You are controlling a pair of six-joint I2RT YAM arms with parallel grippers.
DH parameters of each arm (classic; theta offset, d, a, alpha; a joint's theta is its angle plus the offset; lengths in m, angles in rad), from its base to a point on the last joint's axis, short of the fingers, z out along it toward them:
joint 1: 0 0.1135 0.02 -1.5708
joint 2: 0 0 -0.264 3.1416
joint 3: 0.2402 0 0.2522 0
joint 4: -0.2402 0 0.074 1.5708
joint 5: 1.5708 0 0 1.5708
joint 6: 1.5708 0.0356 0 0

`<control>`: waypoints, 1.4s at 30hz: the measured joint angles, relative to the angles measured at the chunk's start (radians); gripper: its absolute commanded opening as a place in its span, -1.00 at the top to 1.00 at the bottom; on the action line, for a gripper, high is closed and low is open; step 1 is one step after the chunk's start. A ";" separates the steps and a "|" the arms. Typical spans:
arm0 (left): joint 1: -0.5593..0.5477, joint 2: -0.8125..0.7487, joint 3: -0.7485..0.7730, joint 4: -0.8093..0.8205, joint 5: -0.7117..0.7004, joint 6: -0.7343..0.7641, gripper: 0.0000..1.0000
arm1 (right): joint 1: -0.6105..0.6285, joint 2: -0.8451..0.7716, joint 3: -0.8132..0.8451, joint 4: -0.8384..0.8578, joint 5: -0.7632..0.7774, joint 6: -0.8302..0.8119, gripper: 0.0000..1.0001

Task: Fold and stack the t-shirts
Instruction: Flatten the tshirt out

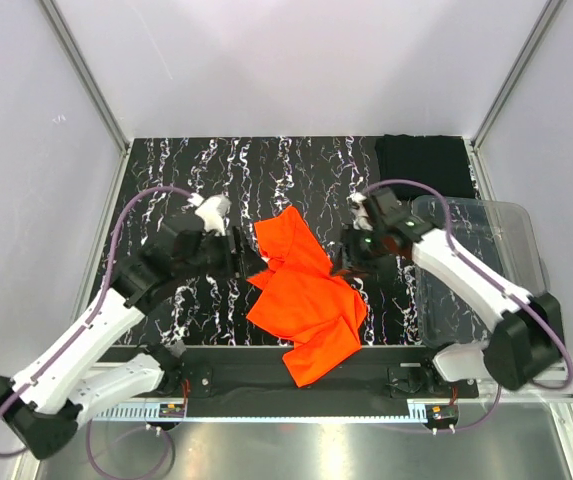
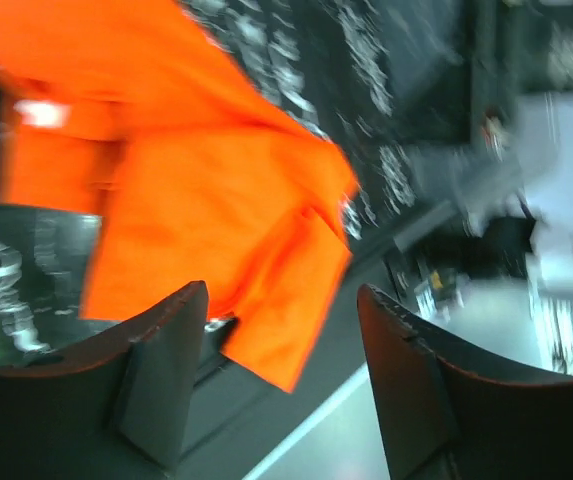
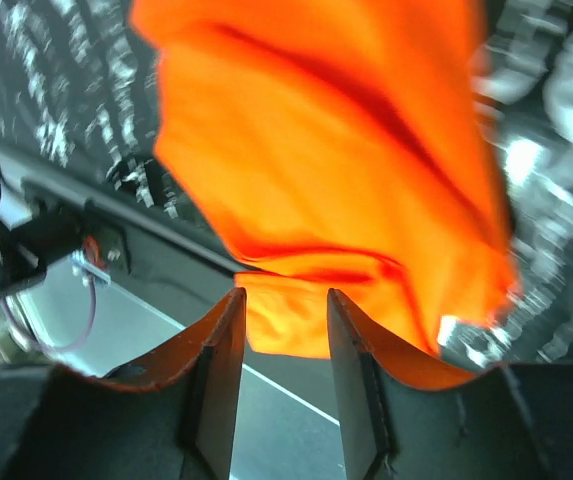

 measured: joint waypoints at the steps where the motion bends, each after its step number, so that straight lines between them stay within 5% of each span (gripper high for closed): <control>1: 0.058 -0.022 -0.030 0.001 0.005 0.001 -0.51 | 0.034 0.045 0.035 0.013 -0.009 -0.005 0.07; 4: 0.180 0.000 -0.095 0.004 0.047 0.009 -0.74 | 0.130 0.183 0.127 0.047 -0.026 -0.007 0.03; 12: 0.386 0.265 -0.144 0.137 0.211 0.034 -0.74 | 0.235 0.428 0.256 0.086 -0.022 0.050 0.10; 17: 0.398 0.528 -0.104 0.247 0.299 0.039 -0.68 | 0.184 0.402 0.174 0.085 -0.017 0.076 0.09; 23: 0.398 0.715 -0.024 0.315 0.344 0.034 -0.43 | -0.018 0.267 -0.014 0.049 -0.008 0.078 0.08; 32: 0.398 0.916 0.092 0.404 0.396 0.005 -0.22 | -0.028 0.236 -0.051 0.033 0.003 0.071 0.08; 35: 0.398 0.943 0.099 0.408 0.398 0.001 0.11 | -0.028 0.258 -0.051 0.033 0.006 0.064 0.09; 36: 0.399 0.951 0.104 0.407 0.399 0.001 0.55 | -0.028 0.269 -0.049 0.032 0.006 0.062 0.09; 38: 0.402 0.960 0.114 0.407 0.397 0.000 1.00 | -0.028 0.297 -0.033 0.026 0.004 0.059 0.12; 42: 0.407 0.950 0.121 0.403 0.384 0.009 1.00 | -0.025 0.364 0.014 0.026 -0.003 0.052 0.19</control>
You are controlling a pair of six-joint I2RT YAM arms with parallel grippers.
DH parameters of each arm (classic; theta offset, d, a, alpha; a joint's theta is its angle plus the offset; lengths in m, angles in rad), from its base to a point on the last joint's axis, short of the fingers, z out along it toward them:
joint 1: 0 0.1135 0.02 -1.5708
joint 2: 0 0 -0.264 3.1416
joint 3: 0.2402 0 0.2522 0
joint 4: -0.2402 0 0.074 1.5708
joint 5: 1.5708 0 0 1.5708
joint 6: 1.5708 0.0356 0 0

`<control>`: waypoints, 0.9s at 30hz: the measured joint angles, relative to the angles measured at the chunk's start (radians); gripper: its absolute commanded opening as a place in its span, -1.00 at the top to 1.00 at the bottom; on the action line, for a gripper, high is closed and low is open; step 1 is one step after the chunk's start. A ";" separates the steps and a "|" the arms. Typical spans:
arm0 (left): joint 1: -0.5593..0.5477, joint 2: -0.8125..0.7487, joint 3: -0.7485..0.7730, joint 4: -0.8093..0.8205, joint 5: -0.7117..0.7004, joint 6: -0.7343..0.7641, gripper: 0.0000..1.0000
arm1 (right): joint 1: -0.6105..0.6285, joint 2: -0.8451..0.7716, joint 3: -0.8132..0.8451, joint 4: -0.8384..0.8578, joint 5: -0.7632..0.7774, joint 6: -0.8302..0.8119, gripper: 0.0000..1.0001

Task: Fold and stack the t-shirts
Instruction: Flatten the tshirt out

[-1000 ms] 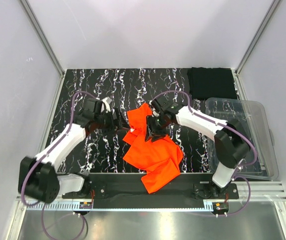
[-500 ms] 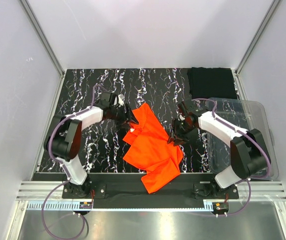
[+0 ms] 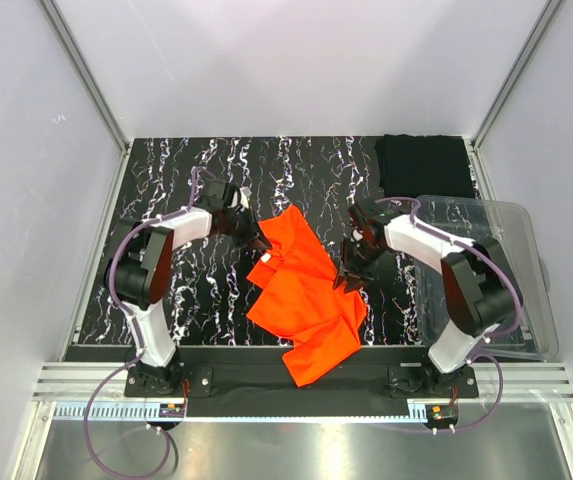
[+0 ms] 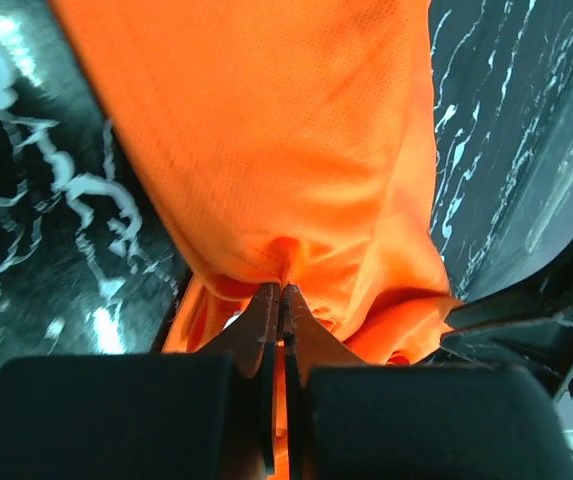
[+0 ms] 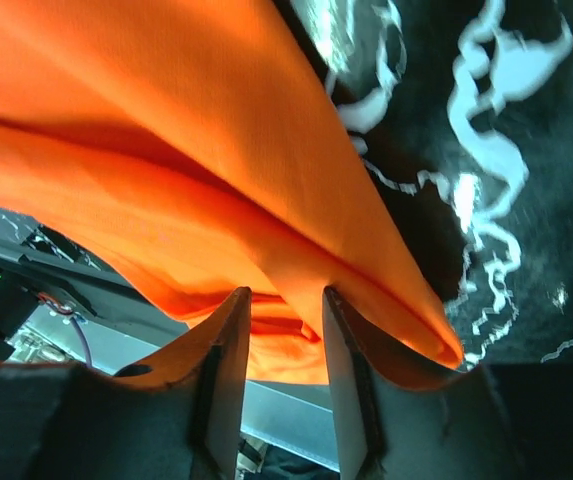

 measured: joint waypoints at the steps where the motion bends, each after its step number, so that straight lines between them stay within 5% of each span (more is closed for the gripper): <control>1: 0.003 -0.017 -0.005 -0.011 -0.014 0.005 1.00 | 0.002 0.016 0.011 0.001 0.000 -0.002 0.21; 8: 0.082 -0.483 -0.132 -0.138 -0.196 0.026 1.00 | 0.121 0.171 0.143 0.003 -0.022 -0.023 0.24; 16: 0.112 -0.995 -0.112 -0.278 -0.367 0.062 1.00 | 0.237 0.204 0.249 0.019 -0.101 -0.023 0.15; 23: 0.112 -0.989 -0.089 -0.320 -0.365 0.087 1.00 | 0.257 0.032 0.181 0.034 -0.135 -0.106 -0.12; 27: 0.112 -0.866 -0.073 -0.346 -0.359 0.107 1.00 | 0.422 0.001 0.194 0.059 -0.084 -0.155 -0.31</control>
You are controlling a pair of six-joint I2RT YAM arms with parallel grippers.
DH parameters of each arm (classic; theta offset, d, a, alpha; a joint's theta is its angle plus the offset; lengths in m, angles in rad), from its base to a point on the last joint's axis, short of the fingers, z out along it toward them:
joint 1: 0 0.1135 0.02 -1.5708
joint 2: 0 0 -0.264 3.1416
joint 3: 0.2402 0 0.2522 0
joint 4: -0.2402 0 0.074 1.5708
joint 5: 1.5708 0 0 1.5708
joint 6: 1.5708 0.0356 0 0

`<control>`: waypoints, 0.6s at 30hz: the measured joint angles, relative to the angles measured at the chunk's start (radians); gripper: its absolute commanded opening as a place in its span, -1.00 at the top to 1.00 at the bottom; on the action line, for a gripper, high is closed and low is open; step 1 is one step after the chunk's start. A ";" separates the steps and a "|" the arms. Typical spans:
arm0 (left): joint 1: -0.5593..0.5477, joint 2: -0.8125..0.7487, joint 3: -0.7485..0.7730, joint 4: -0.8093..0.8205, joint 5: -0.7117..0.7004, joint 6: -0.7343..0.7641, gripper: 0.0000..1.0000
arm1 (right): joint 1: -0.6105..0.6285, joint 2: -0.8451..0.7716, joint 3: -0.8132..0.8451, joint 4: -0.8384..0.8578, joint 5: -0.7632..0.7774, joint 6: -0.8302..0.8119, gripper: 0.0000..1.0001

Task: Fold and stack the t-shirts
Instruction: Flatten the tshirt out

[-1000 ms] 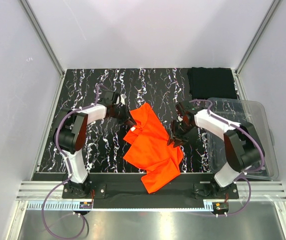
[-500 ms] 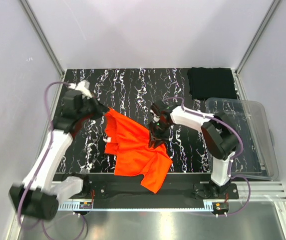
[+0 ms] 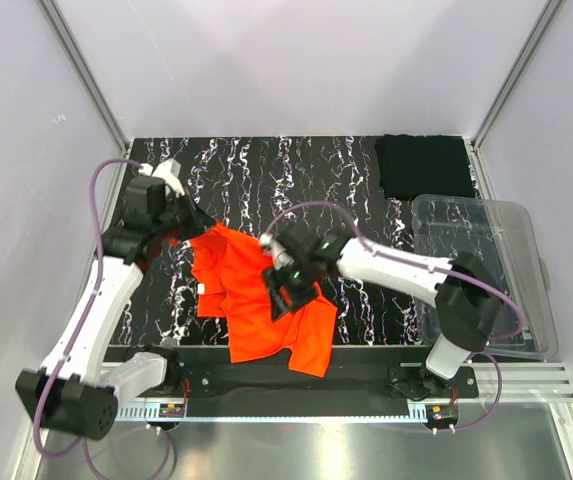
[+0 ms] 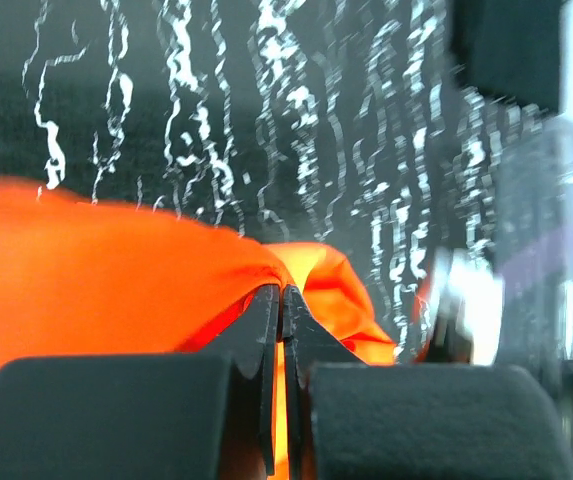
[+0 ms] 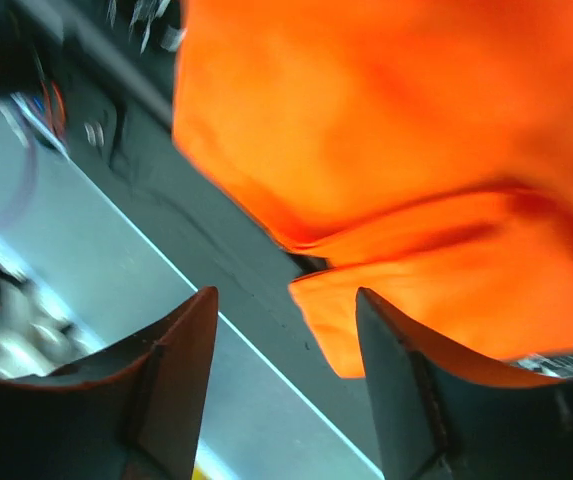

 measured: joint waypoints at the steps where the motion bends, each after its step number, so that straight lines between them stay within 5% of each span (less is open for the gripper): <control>1: 0.000 0.027 0.011 -0.007 0.000 0.005 1.00 | 0.052 0.005 0.004 0.008 0.021 -0.009 -0.31; 8: 0.013 0.191 0.145 -0.118 -0.032 0.006 1.00 | 0.396 0.151 0.083 0.041 0.308 -0.030 -0.22; 18: 0.022 0.182 0.095 -0.214 -0.078 -0.065 1.00 | 0.432 0.351 0.208 0.031 0.521 0.004 -0.18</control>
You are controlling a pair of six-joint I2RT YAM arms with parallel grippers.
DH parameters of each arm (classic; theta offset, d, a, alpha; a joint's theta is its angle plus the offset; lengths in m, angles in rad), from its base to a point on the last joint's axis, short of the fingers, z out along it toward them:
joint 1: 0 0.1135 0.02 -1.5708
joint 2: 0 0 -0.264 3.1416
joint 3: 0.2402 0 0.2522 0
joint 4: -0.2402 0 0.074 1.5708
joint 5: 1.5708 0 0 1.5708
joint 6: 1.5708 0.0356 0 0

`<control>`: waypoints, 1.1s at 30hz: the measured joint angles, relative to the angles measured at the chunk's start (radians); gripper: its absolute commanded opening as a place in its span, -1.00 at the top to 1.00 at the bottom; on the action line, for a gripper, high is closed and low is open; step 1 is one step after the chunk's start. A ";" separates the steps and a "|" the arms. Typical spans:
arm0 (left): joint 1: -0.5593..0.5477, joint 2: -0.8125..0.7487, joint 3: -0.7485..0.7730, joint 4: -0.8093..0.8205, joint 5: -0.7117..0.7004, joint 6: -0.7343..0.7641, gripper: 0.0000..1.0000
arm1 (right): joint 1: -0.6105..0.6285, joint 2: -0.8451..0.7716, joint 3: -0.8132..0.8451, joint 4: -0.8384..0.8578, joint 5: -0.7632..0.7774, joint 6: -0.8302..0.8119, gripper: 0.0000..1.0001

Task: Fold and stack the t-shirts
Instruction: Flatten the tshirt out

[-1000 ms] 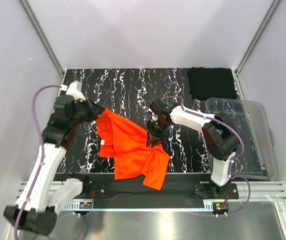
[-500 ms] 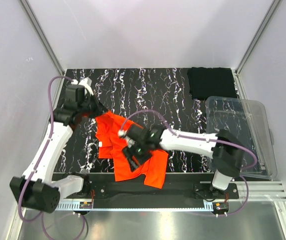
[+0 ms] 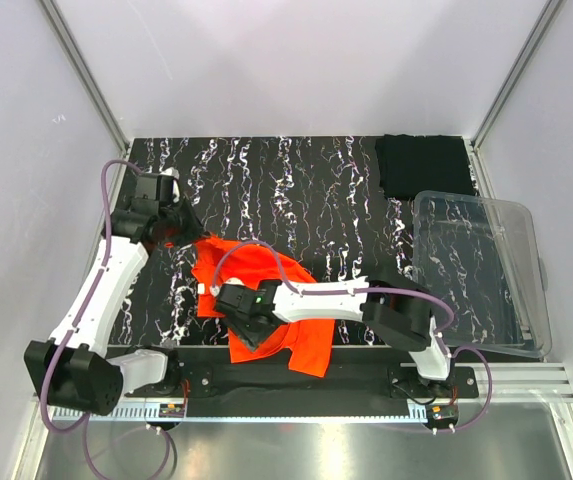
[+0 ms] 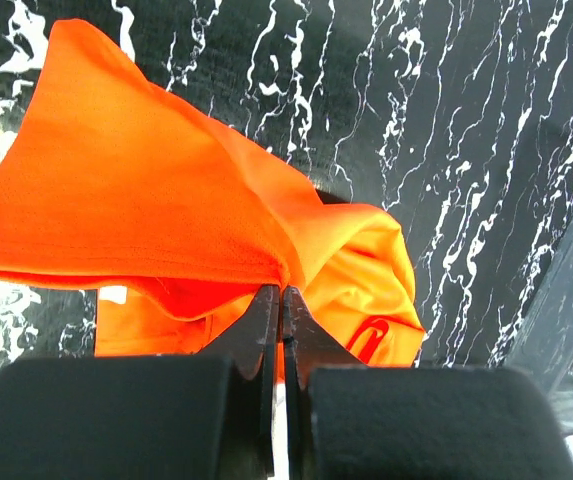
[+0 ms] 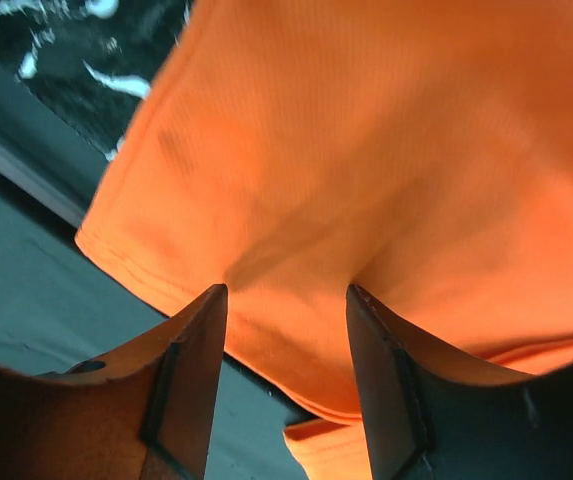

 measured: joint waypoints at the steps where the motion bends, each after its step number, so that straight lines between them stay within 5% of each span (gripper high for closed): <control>1: 0.002 -0.005 0.000 -0.006 0.001 0.000 1.00 | 0.001 0.003 0.005 0.002 0.006 -0.003 -0.20; 13: 0.005 -0.031 -0.015 -0.020 0.013 0.001 1.00 | 0.010 0.013 0.002 -0.002 0.013 -0.013 -0.09; 19: 0.005 -0.038 -0.015 -0.021 0.016 0.001 1.00 | 0.010 0.007 -0.014 0.009 0.037 -0.011 0.33; 25: 0.005 -0.055 -0.018 -0.025 0.020 0.001 1.00 | 0.009 -0.004 -0.037 0.040 0.034 0.002 1.00; 33: 0.006 -0.083 -0.004 -0.053 0.013 0.001 1.00 | 0.008 -0.074 -0.125 0.079 0.040 0.034 1.00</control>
